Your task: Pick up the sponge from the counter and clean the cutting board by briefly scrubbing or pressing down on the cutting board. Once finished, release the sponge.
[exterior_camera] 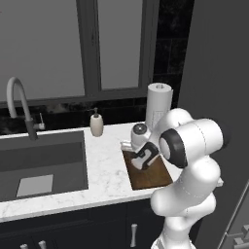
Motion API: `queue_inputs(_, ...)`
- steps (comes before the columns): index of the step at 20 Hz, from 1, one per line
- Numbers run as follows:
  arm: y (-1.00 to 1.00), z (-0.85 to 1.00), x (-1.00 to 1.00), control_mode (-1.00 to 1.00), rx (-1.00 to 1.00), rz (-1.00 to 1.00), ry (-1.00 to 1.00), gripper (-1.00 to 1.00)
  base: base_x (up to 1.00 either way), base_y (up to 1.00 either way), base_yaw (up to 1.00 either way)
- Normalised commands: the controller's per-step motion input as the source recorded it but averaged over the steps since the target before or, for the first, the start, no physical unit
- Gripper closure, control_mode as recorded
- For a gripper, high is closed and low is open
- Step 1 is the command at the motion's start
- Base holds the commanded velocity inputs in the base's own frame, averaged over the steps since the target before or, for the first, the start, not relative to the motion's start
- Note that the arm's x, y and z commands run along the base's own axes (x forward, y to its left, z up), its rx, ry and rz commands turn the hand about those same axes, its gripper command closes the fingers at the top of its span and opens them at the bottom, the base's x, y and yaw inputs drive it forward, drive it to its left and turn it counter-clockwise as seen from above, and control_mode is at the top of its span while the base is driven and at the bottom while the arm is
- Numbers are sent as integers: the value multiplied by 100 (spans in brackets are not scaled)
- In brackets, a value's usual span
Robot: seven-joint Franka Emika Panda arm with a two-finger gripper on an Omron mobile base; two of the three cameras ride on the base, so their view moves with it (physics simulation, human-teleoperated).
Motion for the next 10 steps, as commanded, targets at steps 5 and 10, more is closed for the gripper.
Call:
queue_inputs(5,-100,-21,-49,-100,0,0,0,100,0,0,0)
queue_inputs(10,-69,-9,-22,-100,0,0,0,100,0,0,0)
